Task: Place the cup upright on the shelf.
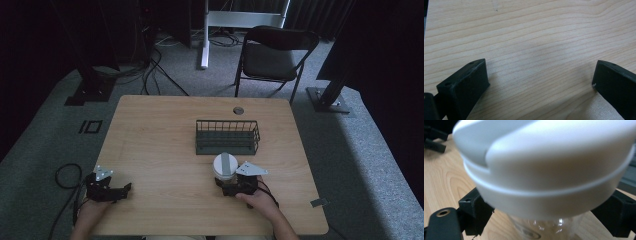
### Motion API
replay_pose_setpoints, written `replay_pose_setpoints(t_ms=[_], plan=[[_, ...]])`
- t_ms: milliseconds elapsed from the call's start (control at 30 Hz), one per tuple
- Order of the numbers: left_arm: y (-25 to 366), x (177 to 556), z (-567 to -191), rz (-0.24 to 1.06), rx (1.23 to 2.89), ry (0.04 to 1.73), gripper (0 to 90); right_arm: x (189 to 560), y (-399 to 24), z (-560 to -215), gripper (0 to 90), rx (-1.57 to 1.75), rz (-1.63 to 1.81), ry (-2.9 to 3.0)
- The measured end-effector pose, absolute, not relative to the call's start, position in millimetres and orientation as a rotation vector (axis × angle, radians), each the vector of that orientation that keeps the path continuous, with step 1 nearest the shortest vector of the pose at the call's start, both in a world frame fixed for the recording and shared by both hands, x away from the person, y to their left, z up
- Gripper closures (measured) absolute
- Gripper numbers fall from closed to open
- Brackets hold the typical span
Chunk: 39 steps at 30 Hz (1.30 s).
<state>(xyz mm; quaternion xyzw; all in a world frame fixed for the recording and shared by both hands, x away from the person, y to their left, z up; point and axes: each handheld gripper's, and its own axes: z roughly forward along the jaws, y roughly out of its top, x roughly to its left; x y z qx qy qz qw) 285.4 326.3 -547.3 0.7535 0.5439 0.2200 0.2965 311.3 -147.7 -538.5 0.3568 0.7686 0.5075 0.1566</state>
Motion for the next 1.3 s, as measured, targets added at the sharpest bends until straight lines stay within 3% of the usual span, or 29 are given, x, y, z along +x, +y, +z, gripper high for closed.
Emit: replay_pose_setpoints(t_ms=[700, 1300], plan=[[326, 285, -547, 0.585, 2.004, 1.446, 0.6, 310, -139, -538, 17.9, 0.979, 1.386, 2.154], [326, 285, -547, 0.585, 2.004, 1.447, 0.6, 310, -144, -530, 18.4, 0.993, 1.382, 2.132]])
